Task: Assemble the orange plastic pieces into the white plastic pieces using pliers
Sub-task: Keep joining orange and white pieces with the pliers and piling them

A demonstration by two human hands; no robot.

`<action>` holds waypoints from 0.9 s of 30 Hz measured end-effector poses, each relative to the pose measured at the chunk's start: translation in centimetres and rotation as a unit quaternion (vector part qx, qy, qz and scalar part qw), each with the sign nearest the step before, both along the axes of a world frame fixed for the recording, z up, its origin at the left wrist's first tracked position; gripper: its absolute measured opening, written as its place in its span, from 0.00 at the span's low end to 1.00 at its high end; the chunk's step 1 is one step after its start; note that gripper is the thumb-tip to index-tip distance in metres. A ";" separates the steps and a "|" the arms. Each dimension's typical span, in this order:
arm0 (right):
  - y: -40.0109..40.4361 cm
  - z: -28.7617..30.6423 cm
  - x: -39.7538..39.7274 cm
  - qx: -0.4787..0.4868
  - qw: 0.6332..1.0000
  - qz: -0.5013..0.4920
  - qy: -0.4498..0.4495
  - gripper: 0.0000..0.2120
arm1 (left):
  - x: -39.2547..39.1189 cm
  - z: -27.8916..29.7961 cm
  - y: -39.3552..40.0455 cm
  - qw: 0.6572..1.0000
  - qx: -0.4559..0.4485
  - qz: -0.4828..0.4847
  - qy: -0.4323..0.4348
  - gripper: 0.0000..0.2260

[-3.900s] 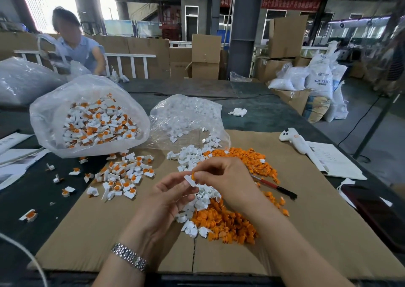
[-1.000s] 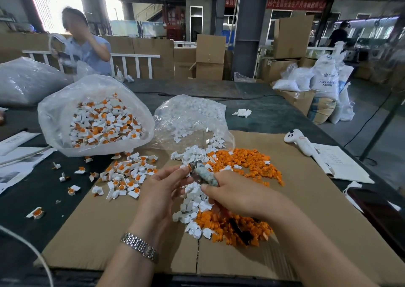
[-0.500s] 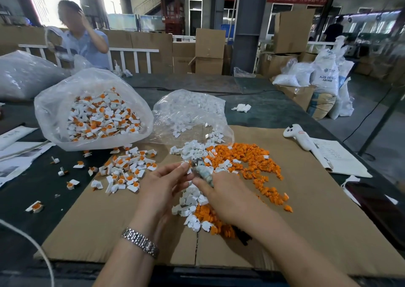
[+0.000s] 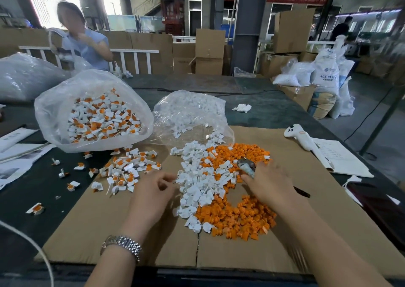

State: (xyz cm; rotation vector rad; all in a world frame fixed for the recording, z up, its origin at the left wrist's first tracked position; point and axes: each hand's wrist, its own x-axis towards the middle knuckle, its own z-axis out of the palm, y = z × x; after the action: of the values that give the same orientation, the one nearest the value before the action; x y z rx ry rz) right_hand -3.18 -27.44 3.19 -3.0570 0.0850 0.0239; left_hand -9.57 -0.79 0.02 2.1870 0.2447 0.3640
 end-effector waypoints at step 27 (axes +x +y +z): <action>1.5 1.2 -2.2 -0.045 0.989 0.139 0.020 0.01 | 0.2 -1.3 -0.7 0.936 -0.349 -0.054 0.008 0.04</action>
State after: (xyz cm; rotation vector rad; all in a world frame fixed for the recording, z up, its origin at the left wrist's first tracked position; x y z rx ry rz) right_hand -5.37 -25.95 4.36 -3.1323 -0.3477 0.1005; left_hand -9.34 -1.44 -1.33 1.4921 0.2192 0.1588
